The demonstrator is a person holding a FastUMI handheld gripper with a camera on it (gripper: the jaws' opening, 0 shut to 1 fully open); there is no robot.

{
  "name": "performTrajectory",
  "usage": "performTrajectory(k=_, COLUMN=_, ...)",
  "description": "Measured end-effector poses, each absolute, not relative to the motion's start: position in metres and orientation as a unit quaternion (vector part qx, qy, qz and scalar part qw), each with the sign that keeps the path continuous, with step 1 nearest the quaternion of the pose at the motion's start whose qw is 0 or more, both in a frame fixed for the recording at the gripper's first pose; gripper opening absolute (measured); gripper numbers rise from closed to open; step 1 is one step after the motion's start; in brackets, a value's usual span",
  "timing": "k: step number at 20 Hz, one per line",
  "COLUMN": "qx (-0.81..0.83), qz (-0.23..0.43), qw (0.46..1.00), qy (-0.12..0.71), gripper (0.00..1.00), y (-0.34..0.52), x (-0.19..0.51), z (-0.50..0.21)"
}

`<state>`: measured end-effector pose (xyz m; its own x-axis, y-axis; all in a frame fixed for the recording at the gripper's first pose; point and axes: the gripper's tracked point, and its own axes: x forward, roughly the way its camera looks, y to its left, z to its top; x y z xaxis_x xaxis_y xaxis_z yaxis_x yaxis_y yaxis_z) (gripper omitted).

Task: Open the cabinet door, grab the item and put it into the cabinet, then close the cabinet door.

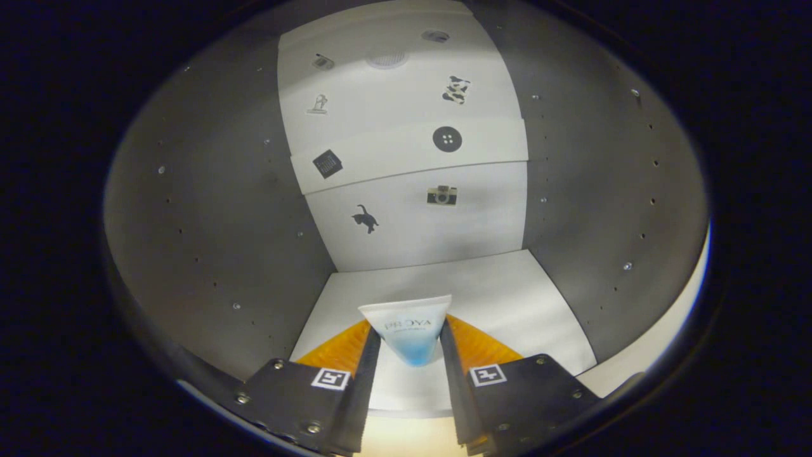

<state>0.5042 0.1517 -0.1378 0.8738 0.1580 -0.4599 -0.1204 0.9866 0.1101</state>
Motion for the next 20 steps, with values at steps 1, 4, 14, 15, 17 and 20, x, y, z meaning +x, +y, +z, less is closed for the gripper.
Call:
performTrajectory(k=1, qx=0.032, qz=0.072, qw=0.967, qy=0.242, gripper=0.54, y=0.152, x=0.505, z=-0.140)
performTrajectory(k=4, qx=0.021, qz=0.066, qw=0.969, qy=0.237, gripper=0.54, y=0.152, x=0.507, z=-0.142)
performTrajectory(k=14, qx=0.039, qz=0.063, qw=0.979, qy=0.191, gripper=0.71, y=0.153, x=0.464, z=-0.104)
performTrajectory(k=15, qx=0.039, qz=0.061, qw=0.980, qy=0.183, gripper=0.75, y=0.152, x=0.455, z=-0.098)
performTrajectory(k=17, qx=0.031, qz=0.057, qw=0.982, qy=0.176, gripper=0.83, y=0.148, x=0.426, z=-0.091)
performTrajectory(k=20, qx=0.038, qz=0.057, qw=0.987, qy=0.146, gripper=0.88, y=0.148, x=0.379, z=-0.071)
